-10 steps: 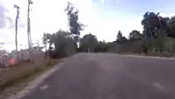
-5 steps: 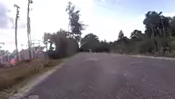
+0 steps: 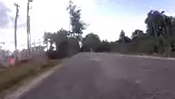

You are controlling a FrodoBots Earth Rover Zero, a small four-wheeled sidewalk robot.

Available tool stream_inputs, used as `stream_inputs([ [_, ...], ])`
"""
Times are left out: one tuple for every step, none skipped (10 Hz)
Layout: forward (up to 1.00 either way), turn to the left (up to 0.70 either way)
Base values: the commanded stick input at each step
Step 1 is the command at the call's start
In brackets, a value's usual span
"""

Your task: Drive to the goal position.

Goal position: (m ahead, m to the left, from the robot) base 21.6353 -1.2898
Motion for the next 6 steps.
stream_inputs([
  [1.0,0.0],
  [1.0,0.0],
  [1.0,0.0],
  [1.0,0.0],
  [1.0,0.0],
  [1.0,0.0],
])
